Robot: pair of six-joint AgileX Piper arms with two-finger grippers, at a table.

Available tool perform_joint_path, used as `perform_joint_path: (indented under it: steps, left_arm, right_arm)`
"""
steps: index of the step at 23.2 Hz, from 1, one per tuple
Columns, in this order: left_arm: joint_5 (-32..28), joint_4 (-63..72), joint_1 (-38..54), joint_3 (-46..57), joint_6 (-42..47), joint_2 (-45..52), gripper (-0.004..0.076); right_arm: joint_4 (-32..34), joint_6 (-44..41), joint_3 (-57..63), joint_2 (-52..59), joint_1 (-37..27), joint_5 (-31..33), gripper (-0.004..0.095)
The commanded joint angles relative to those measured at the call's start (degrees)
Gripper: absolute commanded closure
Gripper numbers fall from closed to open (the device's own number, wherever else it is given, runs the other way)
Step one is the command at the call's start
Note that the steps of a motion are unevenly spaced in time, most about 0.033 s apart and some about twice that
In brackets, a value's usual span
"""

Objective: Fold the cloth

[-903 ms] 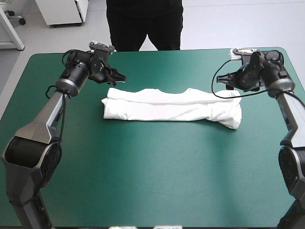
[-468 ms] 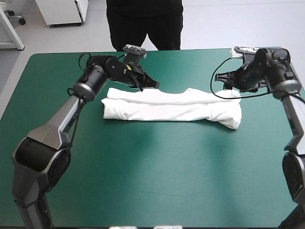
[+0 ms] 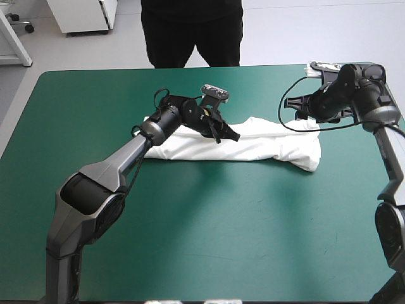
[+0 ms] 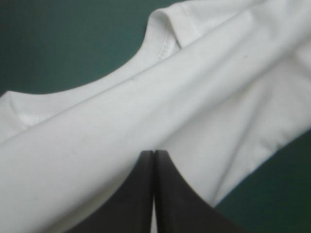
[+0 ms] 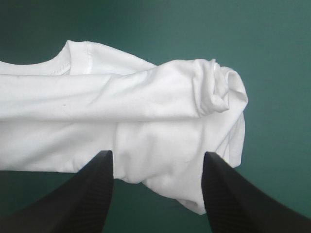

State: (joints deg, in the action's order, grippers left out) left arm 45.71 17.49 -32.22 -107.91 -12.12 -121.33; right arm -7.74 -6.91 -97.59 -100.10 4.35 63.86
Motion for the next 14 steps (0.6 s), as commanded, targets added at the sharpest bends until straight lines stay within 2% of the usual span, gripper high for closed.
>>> perform_joint_path:
  steps: [1,7,9,10,12,14]
  left_arm:
    - [-2.3,1.6,-0.4,-1.7,0.0,1.2,0.0733]
    - [0.2,1.4,-0.4,-1.7,0.0,-1.8,0.0733]
    - [0.5,1.4,-0.4,-1.7,0.0,-2.1,0.0733]
    - [0.3,1.3,-0.4,-1.7,0.0,-2.1,0.0733]
    - [0.3,1.6,-0.4,-1.7,0.0,-2.1,0.0733]
    - [0.3,1.4,-0.4,-1.7,0.0,-2.1,0.0733]
  right_arm:
    - [-0.1,1.5,-1.8,3.1,-0.5,-1.5,0.0401]
    - [-0.8,1.6,-1.8,3.1,-3.0,-1.3,0.0401]
    - [-3.7,3.3,-1.8,3.0,-5.5,-0.4,0.0400]
    - [-8.3,6.9,-1.8,2.6,-7.5,0.6,0.0387]
    - [-13.1,10.8,-1.5,1.3,-9.5,2.6,0.0343]
    - [-13.2,12.5,-1.4,-2.2,-10.0,4.5,0.0260]
